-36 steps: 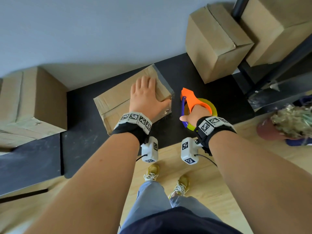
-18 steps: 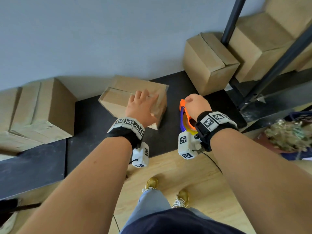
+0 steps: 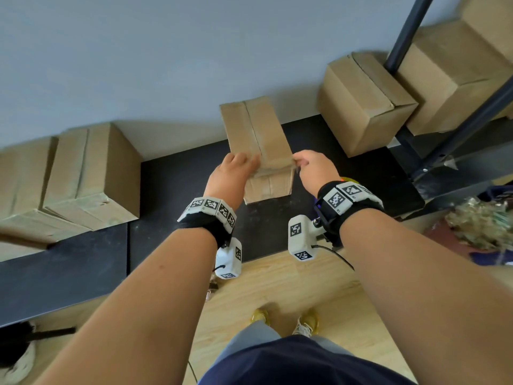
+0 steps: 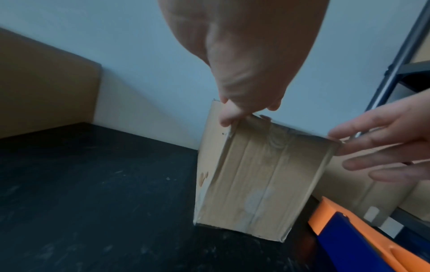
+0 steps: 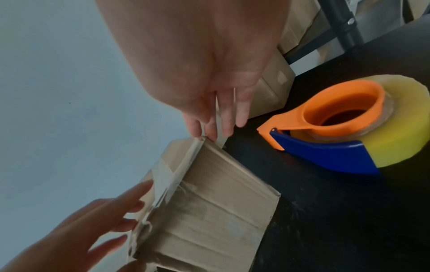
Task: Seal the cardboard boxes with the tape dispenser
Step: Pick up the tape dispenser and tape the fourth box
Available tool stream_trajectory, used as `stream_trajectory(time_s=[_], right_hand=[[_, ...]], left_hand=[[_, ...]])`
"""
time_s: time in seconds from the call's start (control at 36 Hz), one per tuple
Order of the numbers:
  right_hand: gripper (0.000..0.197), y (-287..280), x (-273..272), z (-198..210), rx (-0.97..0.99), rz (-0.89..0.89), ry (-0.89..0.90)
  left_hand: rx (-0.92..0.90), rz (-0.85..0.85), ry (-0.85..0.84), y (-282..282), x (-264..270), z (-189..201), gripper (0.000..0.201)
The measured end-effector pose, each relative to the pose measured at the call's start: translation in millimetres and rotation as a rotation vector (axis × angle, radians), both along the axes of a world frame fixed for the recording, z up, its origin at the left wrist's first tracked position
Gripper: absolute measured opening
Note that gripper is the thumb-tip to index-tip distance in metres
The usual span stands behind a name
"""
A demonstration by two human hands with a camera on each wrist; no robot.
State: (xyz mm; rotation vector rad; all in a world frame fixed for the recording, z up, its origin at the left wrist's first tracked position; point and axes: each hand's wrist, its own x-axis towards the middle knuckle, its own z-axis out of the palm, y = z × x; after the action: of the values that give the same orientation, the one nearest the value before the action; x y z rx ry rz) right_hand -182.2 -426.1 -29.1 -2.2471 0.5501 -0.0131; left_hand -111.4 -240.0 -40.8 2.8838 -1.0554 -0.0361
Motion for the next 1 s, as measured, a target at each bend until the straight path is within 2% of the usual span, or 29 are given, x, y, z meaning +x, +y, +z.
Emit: stream_trajectory(time_s=[0.08,0.19,0.36,0.42,0.47,0.58,0.69,0.78,1.0], right_hand=[[0.041,6.2,1.3,-0.6,-0.015,0.003,-0.017],[0.044,11.1,3.1,-2.5,-0.091,0.023,-0.04],[0.038,14.2,6.6,-9.7,-0.187,0.01,-0.065],[0.034,13.5,6.2,-12.1,-0.207,0.017,-0.083],[0.032,14.0,4.9,-13.5,-0.231,0.029,-0.095],[0.027,18.1,2.8,-13.1,-0.268,0.041,-0.111],[0.02,18.4,3.6,-13.4,-0.275,0.054,-0.103],[0.017,18.2,4.1,-13.9,-0.279,0.048,-0.113],[0.015,25.7,2.8,-21.6,-0.312,0.02,-0.111]], left_hand=[[-0.125,0.052,0.0,15.5,0.6,-6.9,0.072],[-0.182,0.09,-0.028,30.1,5.1,-17.3,0.048],[-0.255,0.078,0.02,35.0,12.9,-16.0,0.044],[-0.296,0.107,0.059,36.1,13.6,-18.9,0.032],[-0.399,0.207,0.157,35.5,13.4,-19.4,0.013],[-0.484,0.275,0.234,31.9,15.5,-20.1,0.018],[-0.478,0.266,0.214,32.9,21.0,-23.7,0.016],[-0.399,0.191,0.148,34.5,24.1,-27.6,0.014],[-0.433,0.2,0.133,32.6,20.4,-30.5,0.018]])
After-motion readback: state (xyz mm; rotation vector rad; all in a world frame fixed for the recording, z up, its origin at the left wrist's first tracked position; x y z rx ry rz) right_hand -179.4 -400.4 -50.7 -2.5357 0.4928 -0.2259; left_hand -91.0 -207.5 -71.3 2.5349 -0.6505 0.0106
